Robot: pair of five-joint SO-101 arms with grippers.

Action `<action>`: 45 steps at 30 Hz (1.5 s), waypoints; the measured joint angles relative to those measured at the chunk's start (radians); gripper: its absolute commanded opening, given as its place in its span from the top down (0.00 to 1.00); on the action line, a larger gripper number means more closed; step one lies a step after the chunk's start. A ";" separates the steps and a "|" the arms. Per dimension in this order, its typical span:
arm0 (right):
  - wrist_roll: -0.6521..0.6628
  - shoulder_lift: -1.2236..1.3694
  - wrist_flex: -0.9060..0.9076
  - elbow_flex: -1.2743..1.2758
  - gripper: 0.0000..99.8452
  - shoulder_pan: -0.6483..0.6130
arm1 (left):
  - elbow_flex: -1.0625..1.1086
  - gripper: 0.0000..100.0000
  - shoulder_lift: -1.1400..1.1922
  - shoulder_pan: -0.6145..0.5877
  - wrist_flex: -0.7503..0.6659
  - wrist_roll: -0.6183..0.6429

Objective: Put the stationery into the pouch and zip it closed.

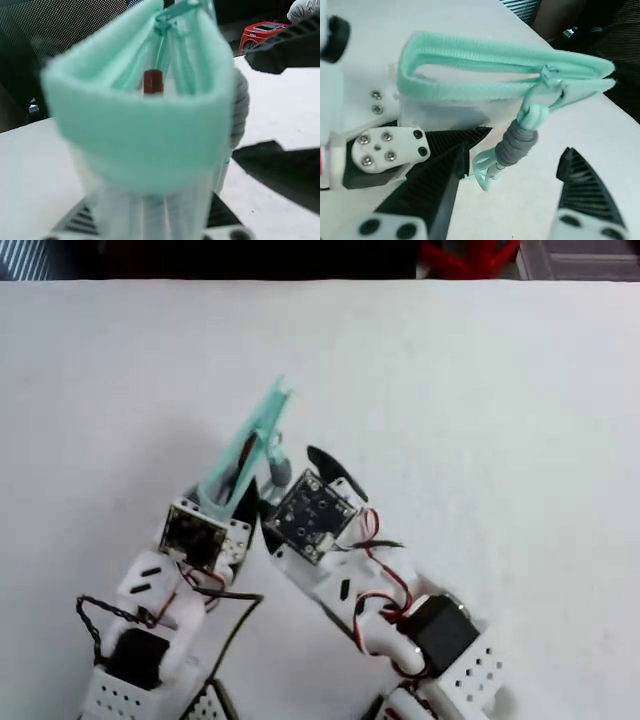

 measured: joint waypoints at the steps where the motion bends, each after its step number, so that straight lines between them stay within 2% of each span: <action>1: 0.000 0.002 -0.017 0.011 0.72 0.005 | 0.000 0.98 0.000 0.000 0.000 0.000; 4: -0.003 0.008 -0.061 0.021 0.73 0.011 | 0.000 0.98 0.000 0.000 0.000 0.000; 9: -0.048 0.008 -0.077 0.021 0.87 0.009 | 0.000 0.98 0.000 0.000 0.000 0.000; 11: -0.051 0.008 -0.094 0.021 0.86 0.009 | 0.000 0.98 0.000 0.000 0.000 0.000; 15: -0.054 0.011 -0.123 0.048 0.78 0.011 | 0.000 0.98 0.000 0.000 0.000 0.000; 20: -0.057 0.017 -0.124 0.051 0.77 0.012 | 0.000 0.98 0.000 0.000 0.000 0.000; 23: -0.057 0.017 -0.133 0.051 0.79 0.011 | 0.000 0.98 0.000 0.000 0.000 0.000; 27: -0.057 0.017 -0.153 0.051 0.86 0.011 | 0.000 0.98 0.000 0.000 0.000 0.000; 38: -0.057 0.017 -0.252 0.112 0.88 0.017 | 0.000 0.98 0.000 0.000 0.000 0.000; 42: -0.058 0.017 -0.287 0.132 0.84 0.017 | 0.000 0.98 0.000 0.000 0.000 0.002; 45: -0.058 0.017 -0.295 0.133 0.89 0.017 | 0.000 0.98 0.000 0.000 0.000 0.002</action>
